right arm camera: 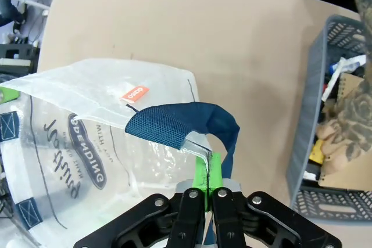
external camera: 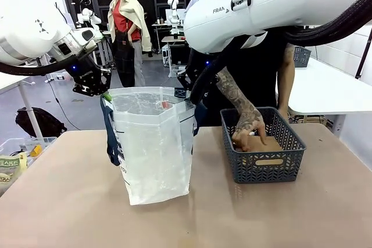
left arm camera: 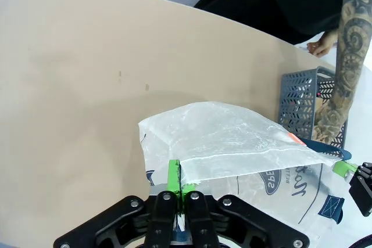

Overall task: Transfer purchased items from the store into the shopping bag.
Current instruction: Move the Reusable shopping bag to the right side of the table.

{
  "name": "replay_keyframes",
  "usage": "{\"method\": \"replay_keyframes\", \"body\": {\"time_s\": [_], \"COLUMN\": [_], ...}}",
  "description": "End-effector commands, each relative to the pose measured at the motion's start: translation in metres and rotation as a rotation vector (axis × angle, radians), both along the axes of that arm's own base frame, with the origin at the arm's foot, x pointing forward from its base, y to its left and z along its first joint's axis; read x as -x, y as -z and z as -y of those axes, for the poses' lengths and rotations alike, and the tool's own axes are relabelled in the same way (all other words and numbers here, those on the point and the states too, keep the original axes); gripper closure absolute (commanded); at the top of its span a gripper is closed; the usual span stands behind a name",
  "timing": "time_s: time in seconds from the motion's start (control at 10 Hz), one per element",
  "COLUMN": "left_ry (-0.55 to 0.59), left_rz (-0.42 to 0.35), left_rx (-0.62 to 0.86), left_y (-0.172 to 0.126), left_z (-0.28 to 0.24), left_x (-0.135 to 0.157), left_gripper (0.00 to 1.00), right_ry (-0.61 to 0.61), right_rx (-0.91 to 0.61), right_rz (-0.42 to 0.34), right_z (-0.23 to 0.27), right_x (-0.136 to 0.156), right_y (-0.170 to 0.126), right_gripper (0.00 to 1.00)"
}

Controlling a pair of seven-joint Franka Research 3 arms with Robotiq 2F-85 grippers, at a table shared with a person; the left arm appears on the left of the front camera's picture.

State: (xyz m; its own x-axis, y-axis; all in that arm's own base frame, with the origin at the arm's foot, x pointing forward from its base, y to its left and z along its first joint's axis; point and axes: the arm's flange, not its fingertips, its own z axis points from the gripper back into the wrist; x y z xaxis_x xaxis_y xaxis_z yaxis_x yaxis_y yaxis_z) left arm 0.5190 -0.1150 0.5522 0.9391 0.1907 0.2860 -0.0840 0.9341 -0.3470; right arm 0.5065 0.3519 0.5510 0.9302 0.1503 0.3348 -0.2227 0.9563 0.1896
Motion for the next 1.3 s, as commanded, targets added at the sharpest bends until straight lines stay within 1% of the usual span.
{"method": "replay_keyframes", "body": {"time_s": [0.0, 1.2], "left_ry": [-0.016, -0.016], "left_rz": [-0.001, -0.001], "left_rx": [0.005, 0.005], "left_y": [-0.0013, -0.0013], "left_z": [-0.0018, -0.0018], "left_x": [0.0018, 0.0018], "left_gripper": [1.0, 1.0], "right_ry": [0.008, 0.008], "right_rx": [-0.007, -0.007], "right_rz": [-0.007, -0.007], "right_z": [0.0038, 0.0038], "right_x": [-0.0003, -0.0003], "right_y": [-0.0008, -0.0008], "right_gripper": [1.0, 1.0]}}
